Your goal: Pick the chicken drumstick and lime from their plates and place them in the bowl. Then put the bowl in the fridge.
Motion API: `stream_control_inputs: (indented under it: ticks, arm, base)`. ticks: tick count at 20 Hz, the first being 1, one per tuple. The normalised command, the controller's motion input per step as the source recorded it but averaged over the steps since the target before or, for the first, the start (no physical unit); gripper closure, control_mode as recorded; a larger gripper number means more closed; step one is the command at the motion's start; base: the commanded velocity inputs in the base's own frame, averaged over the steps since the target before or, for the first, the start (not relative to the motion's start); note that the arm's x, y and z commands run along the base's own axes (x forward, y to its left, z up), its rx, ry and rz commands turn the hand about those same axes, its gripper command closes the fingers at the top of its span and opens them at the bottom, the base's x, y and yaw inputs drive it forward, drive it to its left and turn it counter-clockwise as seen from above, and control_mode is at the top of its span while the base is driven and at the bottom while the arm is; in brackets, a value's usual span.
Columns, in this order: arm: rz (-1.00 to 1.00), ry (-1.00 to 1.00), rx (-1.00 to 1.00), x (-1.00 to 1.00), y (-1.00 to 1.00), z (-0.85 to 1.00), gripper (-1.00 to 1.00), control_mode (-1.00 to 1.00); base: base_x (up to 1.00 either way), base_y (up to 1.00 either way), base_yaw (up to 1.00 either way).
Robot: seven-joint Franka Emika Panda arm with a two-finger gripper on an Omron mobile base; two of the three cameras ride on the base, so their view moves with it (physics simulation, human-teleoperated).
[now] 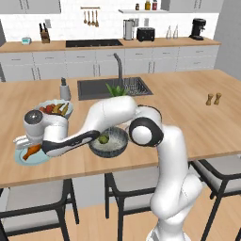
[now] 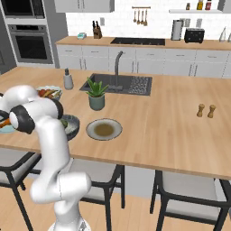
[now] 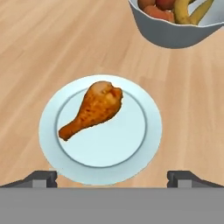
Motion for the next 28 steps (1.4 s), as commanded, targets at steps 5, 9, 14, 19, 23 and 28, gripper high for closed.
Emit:
stream_control_inputs:
  ticks: [5, 9, 14, 19, 23, 28]
  arm:
    - [-0.06, 0.00, 0.00, 0.44, 0.11, -0.33, -1.00, -1.00]
    - [-0.06, 0.00, 0.00, 0.41, 0.26, -0.17, -1.00, -1.00]
    - [-0.07, 0.01, 0.00, 0.34, 0.35, -0.08, -1.00, -1.00]
    - [-0.06, 0.16, -0.02, 0.05, 0.14, -0.38, -1.00, -1.00]
    - [-0.02, 0.13, -0.05, 0.00, -0.02, -0.56, -1.00, -1.00]
    - [-0.06, 0.00, -0.02, 0.27, 0.04, -0.17, -1.00, -1.00]
  base:
    - [0.00, 0.00, 0.00]
    - [0.00, 0.00, 0.00]
    - [0.00, 0.00, 0.00]
    - [0.00, 0.00, 0.00]
    - [0.00, 0.00, 0.00]
    - [0.00, 0.00, 0.00]
